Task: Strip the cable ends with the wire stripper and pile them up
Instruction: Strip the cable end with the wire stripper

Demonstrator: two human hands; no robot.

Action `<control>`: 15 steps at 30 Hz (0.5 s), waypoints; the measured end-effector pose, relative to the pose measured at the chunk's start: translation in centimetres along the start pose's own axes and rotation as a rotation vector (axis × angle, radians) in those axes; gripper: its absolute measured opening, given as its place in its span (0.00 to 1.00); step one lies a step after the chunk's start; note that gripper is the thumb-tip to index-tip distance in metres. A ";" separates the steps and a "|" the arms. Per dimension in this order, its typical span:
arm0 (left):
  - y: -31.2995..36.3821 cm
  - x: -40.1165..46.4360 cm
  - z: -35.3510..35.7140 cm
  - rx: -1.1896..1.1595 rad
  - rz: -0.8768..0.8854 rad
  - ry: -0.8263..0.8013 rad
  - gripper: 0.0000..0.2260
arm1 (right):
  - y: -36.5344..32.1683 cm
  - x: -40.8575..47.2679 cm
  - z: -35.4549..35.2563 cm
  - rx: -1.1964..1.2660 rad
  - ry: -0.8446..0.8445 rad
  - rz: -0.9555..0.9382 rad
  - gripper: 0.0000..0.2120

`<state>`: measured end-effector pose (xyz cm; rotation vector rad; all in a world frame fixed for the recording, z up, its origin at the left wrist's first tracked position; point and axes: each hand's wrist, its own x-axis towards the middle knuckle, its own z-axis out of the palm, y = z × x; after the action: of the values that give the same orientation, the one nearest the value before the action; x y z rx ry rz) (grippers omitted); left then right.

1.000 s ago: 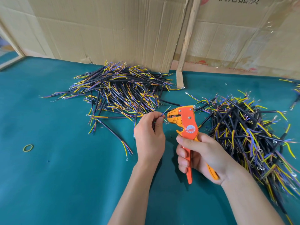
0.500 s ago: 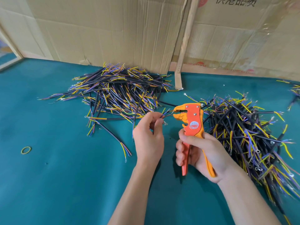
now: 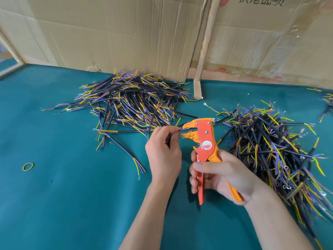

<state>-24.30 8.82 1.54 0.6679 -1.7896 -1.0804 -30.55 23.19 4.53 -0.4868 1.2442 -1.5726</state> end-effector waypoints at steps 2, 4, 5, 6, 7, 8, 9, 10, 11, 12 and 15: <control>0.2 0.0 0.0 0.007 0.012 0.003 0.07 | 0.1 0.1 0.2 -0.020 -0.014 -0.008 0.11; 0.1 0.0 0.0 0.012 0.016 0.006 0.08 | 0.3 0.2 0.2 -0.013 -0.016 -0.017 0.11; 0.1 0.0 0.0 0.014 0.016 0.006 0.07 | 0.3 0.3 0.2 -0.006 -0.014 -0.021 0.11; 0.1 0.0 0.1 0.015 0.017 0.006 0.07 | 0.3 0.3 0.1 -0.002 -0.011 -0.024 0.12; 0.1 0.0 0.0 0.016 0.020 0.007 0.07 | 0.3 0.4 0.0 -0.001 -0.006 -0.027 0.12; 0.1 0.0 0.0 0.019 0.024 0.009 0.07 | 0.3 0.4 0.0 -0.001 0.001 -0.030 0.13; 0.1 0.0 0.0 0.022 0.027 0.013 0.07 | 0.3 0.4 0.0 0.001 0.008 -0.033 0.13; 0.1 0.0 0.0 0.026 0.029 0.016 0.07 | 0.3 0.4 -0.1 0.002 0.012 -0.035 0.13; 0.1 0.0 0.0 0.031 0.032 0.018 0.07 | 0.3 0.4 -0.1 0.003 0.013 -0.036 0.14; 0.1 0.0 0.0 0.035 0.038 0.020 0.07 | 0.3 0.4 -0.1 0.003 0.012 -0.037 0.14; 0.1 -0.1 0.0 0.035 0.049 0.020 0.06 | 0.3 0.5 -0.1 0.000 0.007 -0.039 0.14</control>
<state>-24.31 8.91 1.56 0.6506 -1.8023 -1.0086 -30.63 22.85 4.07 -0.5090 1.2465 -1.6082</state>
